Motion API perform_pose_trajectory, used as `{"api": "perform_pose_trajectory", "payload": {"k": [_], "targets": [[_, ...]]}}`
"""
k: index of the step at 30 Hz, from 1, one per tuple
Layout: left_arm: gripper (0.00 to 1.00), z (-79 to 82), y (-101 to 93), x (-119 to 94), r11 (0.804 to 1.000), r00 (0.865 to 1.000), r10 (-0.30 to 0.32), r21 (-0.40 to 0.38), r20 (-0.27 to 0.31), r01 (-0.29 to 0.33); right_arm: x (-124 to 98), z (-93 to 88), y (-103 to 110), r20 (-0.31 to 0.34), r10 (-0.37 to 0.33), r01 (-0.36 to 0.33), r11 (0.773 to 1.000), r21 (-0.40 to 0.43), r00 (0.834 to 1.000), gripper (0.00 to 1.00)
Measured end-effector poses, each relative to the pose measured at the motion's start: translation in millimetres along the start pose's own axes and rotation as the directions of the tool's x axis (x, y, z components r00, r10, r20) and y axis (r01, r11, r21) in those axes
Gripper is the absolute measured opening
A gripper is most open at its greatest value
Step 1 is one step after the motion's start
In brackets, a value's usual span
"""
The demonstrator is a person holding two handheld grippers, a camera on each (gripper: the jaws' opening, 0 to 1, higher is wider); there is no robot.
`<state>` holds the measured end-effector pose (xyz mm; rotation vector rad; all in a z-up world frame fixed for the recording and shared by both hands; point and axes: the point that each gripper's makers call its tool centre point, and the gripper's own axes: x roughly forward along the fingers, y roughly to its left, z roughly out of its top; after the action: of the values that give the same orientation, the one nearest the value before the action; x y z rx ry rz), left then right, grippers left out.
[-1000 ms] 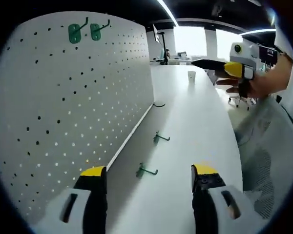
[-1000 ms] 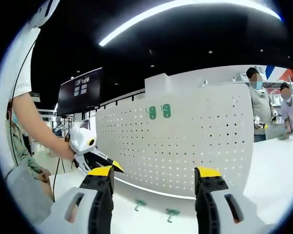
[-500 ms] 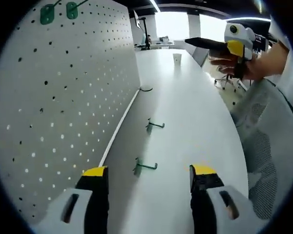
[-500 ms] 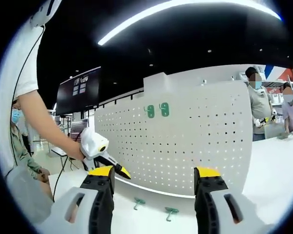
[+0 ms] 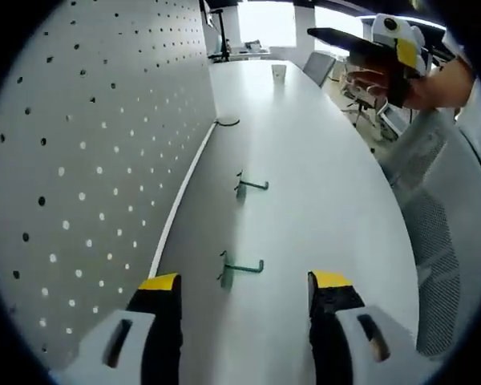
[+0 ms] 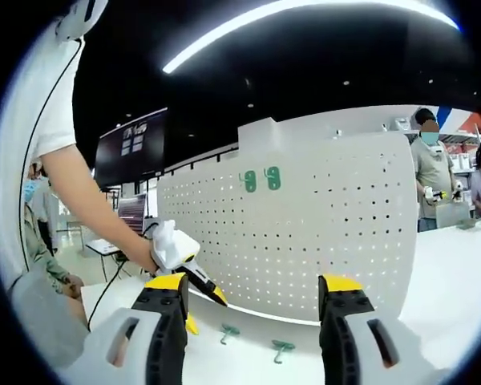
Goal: Insert the hook assembly into the mounting plate slot until the hook locks in place.
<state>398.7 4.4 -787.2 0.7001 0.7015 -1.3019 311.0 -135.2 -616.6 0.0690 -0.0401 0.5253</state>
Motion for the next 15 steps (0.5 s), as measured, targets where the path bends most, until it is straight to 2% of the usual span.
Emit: {"api": "perform_pose_trajectory", "payload": {"k": [7, 10, 15], "targets": [[0.64, -7.8, 2.9, 13.1, 0.999, 0.998, -0.034, 0.015, -0.054, 0.035, -0.7, -0.8, -2.6, -0.001, -0.009, 0.009, 1.0, 0.005, 1.0, 0.63], [0.63, -12.7, 1.9, 18.3, 0.997, 0.994, -0.059, 0.047, -0.097, 0.064, -1.0, -1.4, -2.9, -0.003, -0.009, 0.009, 1.0, 0.005, 1.0, 0.63], [0.62, -11.3, 4.4, 25.4, 0.995, 0.99, -0.08, 0.05, -0.114, 0.086, -1.5, -1.1, -3.6, -0.001, -0.013, 0.013, 1.0, 0.007, 1.0, 0.63]]}}
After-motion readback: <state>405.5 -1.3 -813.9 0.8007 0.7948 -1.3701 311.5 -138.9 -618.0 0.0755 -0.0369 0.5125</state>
